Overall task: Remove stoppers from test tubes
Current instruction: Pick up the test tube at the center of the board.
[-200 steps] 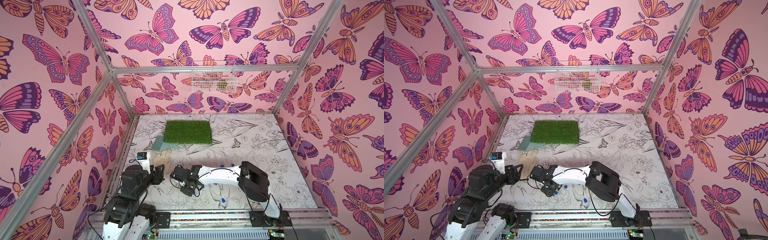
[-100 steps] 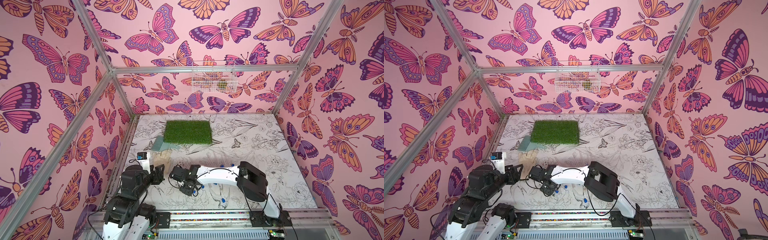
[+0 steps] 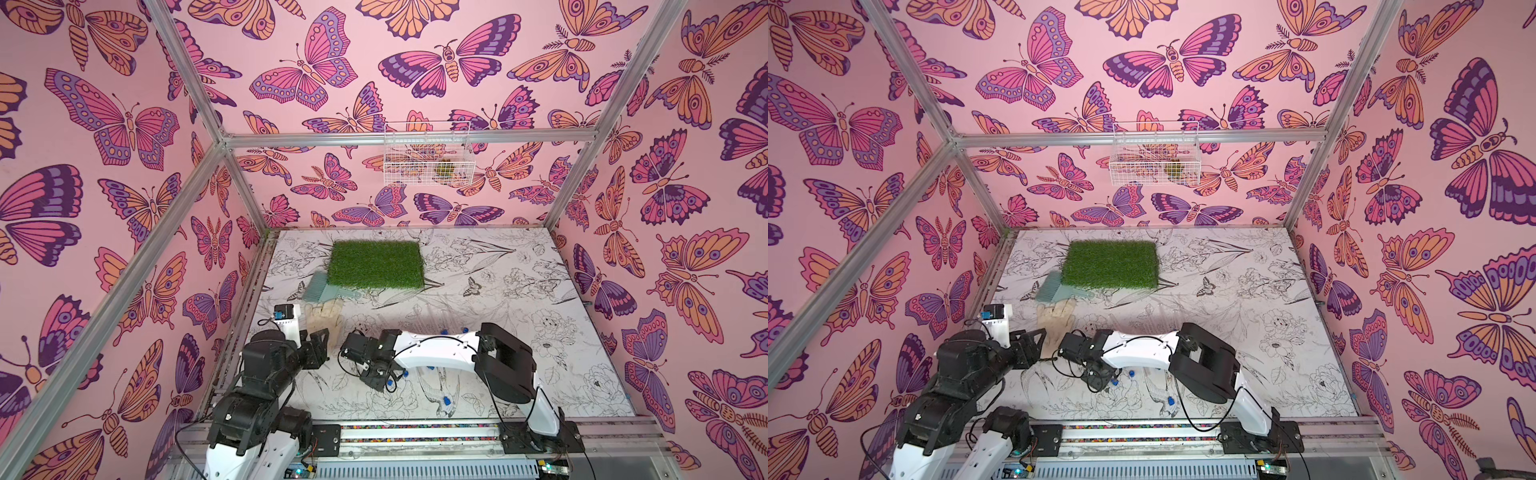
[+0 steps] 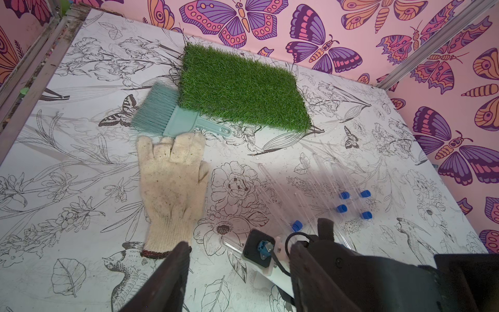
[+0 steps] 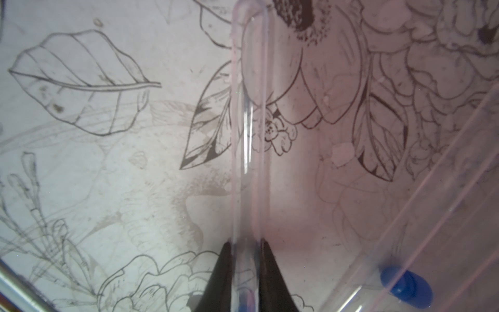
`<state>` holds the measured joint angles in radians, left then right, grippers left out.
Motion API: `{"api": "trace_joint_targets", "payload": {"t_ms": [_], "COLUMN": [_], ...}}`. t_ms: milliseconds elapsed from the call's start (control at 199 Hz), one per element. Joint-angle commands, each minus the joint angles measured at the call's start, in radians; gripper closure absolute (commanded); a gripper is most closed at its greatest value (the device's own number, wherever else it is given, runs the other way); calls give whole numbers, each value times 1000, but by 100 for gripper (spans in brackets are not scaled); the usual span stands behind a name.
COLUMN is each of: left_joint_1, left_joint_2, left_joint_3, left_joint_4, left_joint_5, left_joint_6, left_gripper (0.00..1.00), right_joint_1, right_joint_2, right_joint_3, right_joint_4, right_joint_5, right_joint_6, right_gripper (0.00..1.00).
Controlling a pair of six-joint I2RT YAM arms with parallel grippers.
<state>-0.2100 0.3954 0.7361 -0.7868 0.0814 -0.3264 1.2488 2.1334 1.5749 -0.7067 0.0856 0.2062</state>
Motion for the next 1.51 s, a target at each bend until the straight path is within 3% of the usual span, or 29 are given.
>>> {"api": "trace_joint_targets", "payload": {"t_ms": [0,512,788,1024,1150,1295,1421,1501], "left_joint_1": [-2,-2,-2,-26,-54,-122,-196,-226], "left_joint_2": [-4,24,191,444,637,963,1111,1164], "left_joint_3": [-3,16,21,-38,10,173,285,336], "left_joint_4": [-20,-18,93,416,484,484,486,497], "left_joint_5": [-8,-7,94,281,400,669,809,885], "left_joint_6": [-7,-32,-136,-394,-474,-443,-389,-376], "left_gripper": [38,38,34,32,31,24,1,0], "right_joint_1": [-12,-96,-186,-276,-360,-465,-564,-614], "right_joint_2": [-61,-311,-549,-800,-930,-1068,-1142,-1166], "right_joint_3": [-25,-154,-303,-497,-594,-686,-722,-727], "right_joint_4": [3,176,196,153,128,107,72,50], "right_joint_5": [2,-72,-69,-8,-18,-40,-98,-138], "right_joint_6": [35,136,209,252,262,260,247,232], "right_gripper": [88,90,90,89,88,87,86,86]}}
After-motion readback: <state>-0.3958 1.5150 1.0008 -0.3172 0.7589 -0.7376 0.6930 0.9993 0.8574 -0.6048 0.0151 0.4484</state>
